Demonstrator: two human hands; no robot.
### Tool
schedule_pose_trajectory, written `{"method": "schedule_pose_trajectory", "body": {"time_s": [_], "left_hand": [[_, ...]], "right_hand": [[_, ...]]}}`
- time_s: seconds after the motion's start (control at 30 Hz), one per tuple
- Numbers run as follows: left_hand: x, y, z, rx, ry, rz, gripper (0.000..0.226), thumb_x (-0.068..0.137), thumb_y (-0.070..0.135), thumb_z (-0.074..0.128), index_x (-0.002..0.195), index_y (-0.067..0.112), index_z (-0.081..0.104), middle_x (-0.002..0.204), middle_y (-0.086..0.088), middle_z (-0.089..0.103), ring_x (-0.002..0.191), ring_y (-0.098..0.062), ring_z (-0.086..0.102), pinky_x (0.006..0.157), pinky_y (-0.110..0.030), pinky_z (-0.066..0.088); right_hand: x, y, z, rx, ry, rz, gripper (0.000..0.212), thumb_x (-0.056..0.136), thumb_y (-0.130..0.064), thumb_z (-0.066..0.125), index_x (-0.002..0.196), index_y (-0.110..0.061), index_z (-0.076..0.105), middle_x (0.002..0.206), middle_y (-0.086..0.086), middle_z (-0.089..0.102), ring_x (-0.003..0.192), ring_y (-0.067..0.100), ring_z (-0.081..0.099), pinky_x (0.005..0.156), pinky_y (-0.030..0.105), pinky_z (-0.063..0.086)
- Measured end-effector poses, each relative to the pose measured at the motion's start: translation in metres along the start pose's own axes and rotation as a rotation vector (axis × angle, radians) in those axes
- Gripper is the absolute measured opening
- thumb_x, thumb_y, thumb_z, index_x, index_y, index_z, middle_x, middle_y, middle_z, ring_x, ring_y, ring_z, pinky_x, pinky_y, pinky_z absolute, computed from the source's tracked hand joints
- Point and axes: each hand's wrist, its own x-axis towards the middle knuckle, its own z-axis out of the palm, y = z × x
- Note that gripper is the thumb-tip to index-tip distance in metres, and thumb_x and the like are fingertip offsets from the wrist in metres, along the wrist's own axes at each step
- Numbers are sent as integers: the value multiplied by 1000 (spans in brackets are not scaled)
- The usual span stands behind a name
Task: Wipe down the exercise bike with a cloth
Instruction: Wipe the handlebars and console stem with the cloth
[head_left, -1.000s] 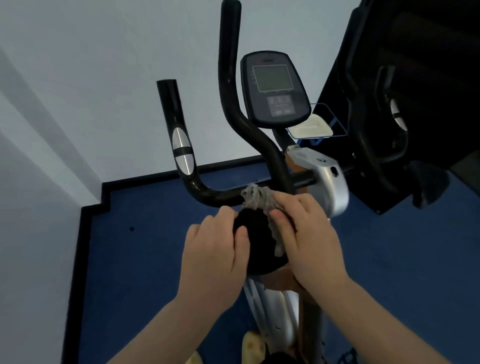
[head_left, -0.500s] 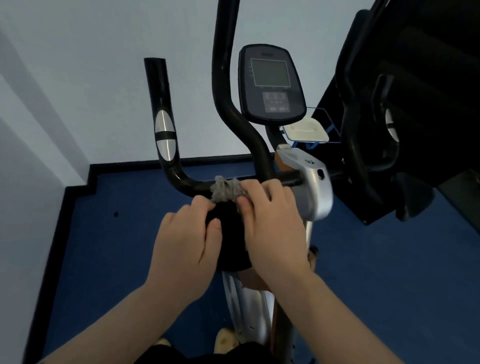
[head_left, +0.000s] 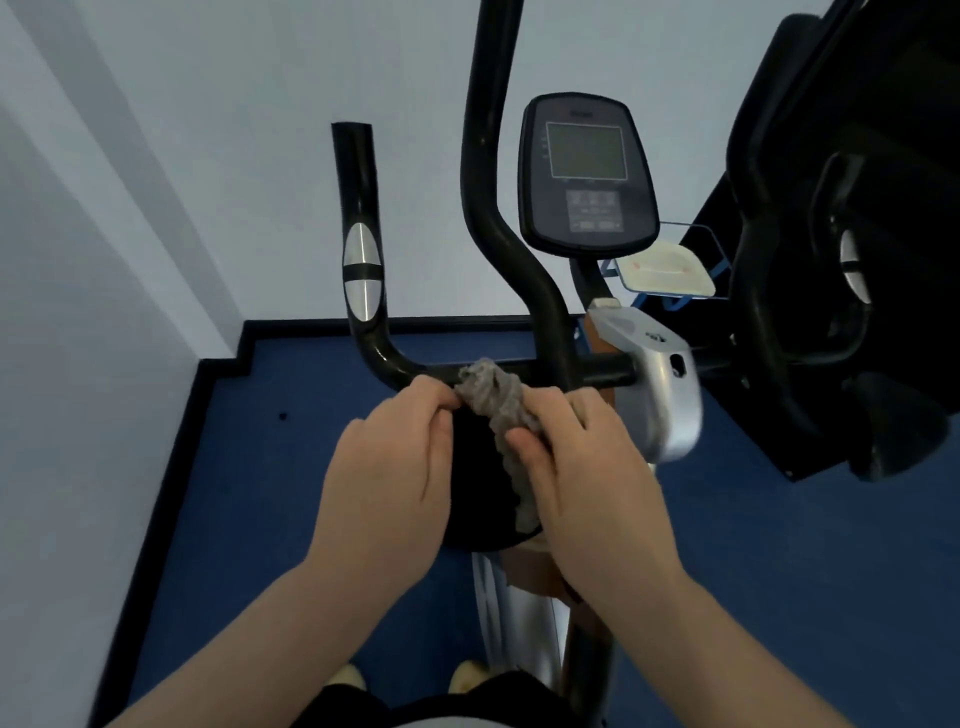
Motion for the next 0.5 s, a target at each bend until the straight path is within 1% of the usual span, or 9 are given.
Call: {"method": "schedule_pose_trajectory", "body": {"time_s": [0.07,0.1,0.17,0.23,0.3,0.37,0.43,0.5], "left_hand": [[-2,-1,5,-28,43,-35,29,98,26,32,102,20,60,78,8,60,67,-15,55,65,-46,45],[-2,-1,7,-45,63,-60,30,98,27,32,101,20,61,76,8,59,65,-16,54,64,-46,45],[-4,-2,10,-61,94,-88,31,97,28,32,100,20,61,72,7,59,63,-17,54,62,-44,43],[-4,-1,11,-43,107,-90,31,97,28,33,100,19,63,71,7,59,62,-17,54,61,-44,43],[-4,1,12,-20,122,-99,31,96,27,33,99,19,63,70,7,58,61,-16,53,61,-42,43],[-3,3,13,-13,150,-117,31,96,27,34,97,20,63,68,6,57,60,-16,53,60,-41,42],[-4,3,16,-16,173,-140,30,95,27,34,96,20,63,66,6,57,58,-17,53,58,-40,40],[-5,3,17,-9,203,-152,28,95,27,35,96,21,63,66,9,57,58,-15,53,58,-40,40]], "right_hand": [[10,-4,3,-40,-21,6,29,97,-47,23,100,-26,44,89,-7,44,75,12,47,56,30,43],[17,-7,6,-98,-37,-2,30,97,-47,20,101,-26,42,88,-8,43,74,12,46,56,28,40],[21,-8,8,-175,-74,-36,33,96,-48,16,104,-27,41,89,-8,42,74,11,47,57,28,40],[11,-1,3,-132,-102,-36,35,96,-50,12,106,-30,38,86,-9,43,70,10,49,52,25,39],[-2,4,-5,-94,-106,5,38,94,-53,7,107,-32,36,82,-10,46,63,9,50,47,21,33],[2,2,-6,-139,-100,-18,39,95,-51,6,107,-30,37,80,-10,48,60,10,51,46,22,34],[16,-2,-1,-226,-101,-65,39,95,-45,8,109,-26,39,82,-8,47,63,12,50,50,27,36],[22,-4,2,-280,-106,-102,40,96,-42,10,111,-25,42,83,-8,44,64,12,46,52,26,32]]}}
